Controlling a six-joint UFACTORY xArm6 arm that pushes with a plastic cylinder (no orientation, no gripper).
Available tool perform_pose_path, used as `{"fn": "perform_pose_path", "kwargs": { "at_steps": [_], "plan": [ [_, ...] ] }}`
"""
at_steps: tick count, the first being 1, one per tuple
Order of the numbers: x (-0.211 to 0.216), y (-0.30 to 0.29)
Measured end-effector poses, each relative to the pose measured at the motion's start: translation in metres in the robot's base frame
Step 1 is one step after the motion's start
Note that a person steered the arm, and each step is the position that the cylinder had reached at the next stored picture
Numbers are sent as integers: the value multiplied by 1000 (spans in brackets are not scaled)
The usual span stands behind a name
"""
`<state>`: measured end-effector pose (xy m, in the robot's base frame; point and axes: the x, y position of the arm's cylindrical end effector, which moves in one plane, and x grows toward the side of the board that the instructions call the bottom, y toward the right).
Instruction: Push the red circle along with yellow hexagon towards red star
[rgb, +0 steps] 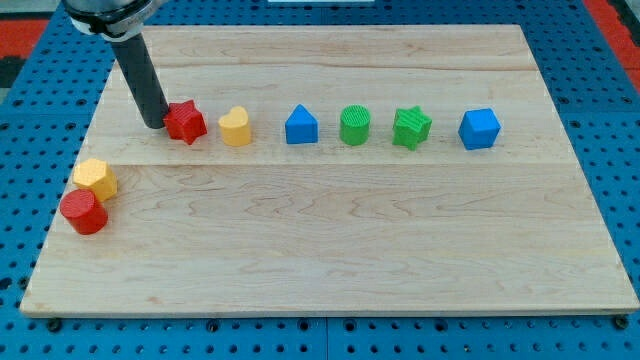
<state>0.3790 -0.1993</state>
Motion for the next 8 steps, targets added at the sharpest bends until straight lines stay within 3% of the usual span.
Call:
{"fn": "perform_pose_path", "kwargs": {
  "at_steps": [1, 2, 4, 5, 7, 8],
  "plan": [
    [6, -24],
    [39, 8],
    [150, 5],
    [150, -35],
    [177, -50],
    [177, -97]
  ]
}}
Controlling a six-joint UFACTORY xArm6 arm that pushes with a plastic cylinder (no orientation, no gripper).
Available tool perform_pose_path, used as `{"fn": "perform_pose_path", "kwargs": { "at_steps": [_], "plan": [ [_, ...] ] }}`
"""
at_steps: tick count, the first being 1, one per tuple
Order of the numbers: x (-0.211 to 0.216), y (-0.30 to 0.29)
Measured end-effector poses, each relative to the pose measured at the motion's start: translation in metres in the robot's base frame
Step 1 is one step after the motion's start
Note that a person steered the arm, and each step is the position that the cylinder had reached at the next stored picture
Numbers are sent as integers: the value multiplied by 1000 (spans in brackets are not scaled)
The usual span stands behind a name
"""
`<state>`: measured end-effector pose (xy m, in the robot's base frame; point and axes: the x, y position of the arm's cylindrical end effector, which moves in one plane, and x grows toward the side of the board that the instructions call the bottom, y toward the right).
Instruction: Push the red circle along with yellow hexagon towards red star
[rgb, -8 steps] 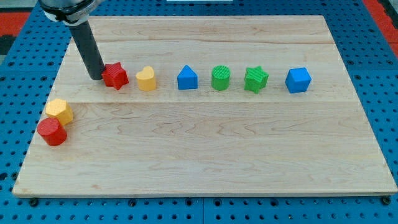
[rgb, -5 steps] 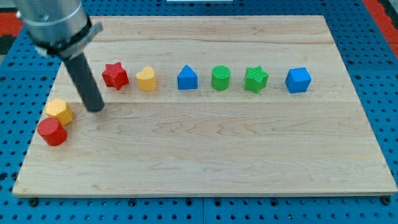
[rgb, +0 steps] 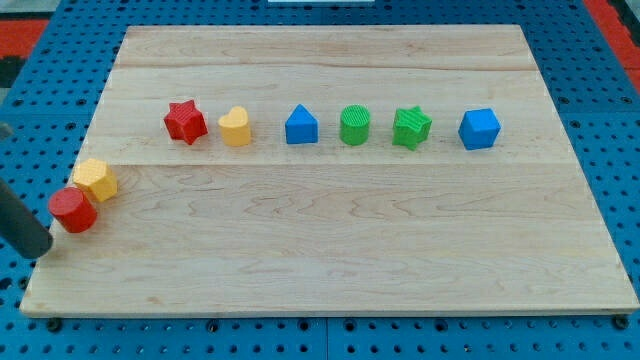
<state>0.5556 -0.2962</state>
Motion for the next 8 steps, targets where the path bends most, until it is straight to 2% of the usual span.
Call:
{"fn": "perform_pose_path", "kwargs": {
  "at_steps": [3, 4, 6, 8],
  "plan": [
    [-48, 56],
    [-65, 62],
    [-67, 65],
    [-109, 80]
  ]
}}
